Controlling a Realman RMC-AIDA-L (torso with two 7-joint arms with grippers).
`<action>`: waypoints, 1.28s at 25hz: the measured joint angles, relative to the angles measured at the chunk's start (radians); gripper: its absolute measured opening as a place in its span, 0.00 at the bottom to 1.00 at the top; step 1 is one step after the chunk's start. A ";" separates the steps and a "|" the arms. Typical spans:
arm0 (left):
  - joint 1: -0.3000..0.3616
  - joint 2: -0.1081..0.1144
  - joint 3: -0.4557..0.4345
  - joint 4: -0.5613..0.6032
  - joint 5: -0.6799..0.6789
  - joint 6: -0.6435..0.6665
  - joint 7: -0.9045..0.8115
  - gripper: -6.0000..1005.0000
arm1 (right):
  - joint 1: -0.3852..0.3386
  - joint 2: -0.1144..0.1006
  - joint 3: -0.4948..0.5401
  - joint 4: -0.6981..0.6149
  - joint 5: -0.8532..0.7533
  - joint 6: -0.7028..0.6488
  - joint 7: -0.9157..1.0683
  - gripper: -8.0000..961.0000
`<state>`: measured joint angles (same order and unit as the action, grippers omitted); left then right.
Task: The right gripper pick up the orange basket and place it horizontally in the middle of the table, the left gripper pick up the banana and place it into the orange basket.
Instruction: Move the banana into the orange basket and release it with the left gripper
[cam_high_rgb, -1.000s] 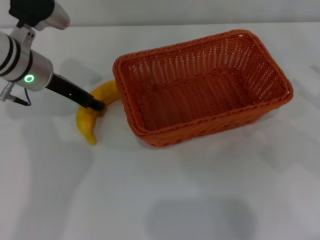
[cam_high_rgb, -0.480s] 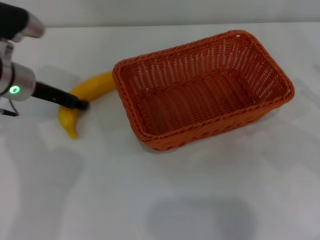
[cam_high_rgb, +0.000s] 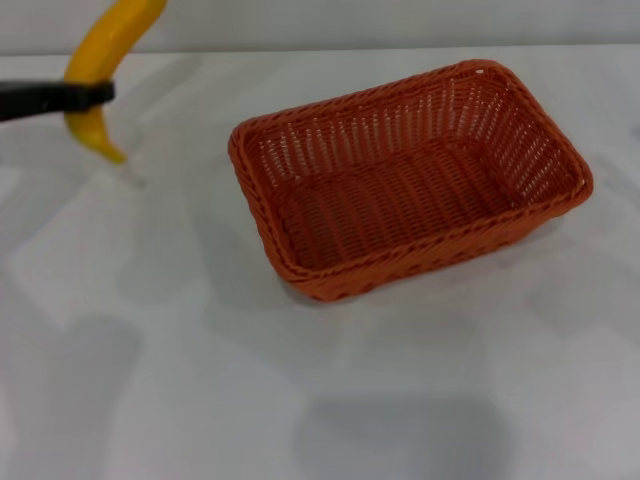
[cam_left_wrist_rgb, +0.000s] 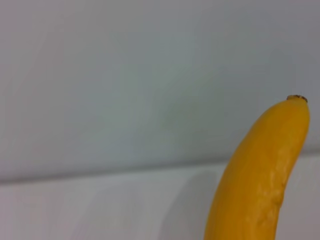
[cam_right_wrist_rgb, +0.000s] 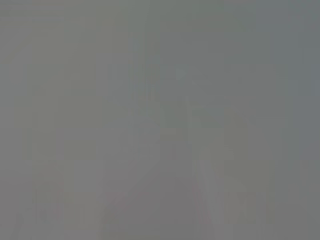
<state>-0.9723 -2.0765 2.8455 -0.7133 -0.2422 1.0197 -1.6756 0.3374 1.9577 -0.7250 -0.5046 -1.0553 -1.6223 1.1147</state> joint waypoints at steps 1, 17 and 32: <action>0.002 0.001 0.000 0.001 -0.050 0.035 0.031 0.51 | 0.000 0.000 0.000 0.000 0.000 0.003 0.000 0.81; -0.051 -0.004 0.000 0.084 -0.290 0.383 0.228 0.51 | 0.008 0.001 -0.002 0.028 0.000 0.053 -0.022 0.81; -0.061 -0.002 0.000 0.288 -0.279 0.410 0.329 0.51 | 0.014 0.015 -0.001 0.034 0.000 0.072 -0.058 0.81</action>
<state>-1.0332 -2.0784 2.8455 -0.4256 -0.5215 1.4299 -1.3468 0.3510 1.9724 -0.7257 -0.4707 -1.0553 -1.5506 1.0564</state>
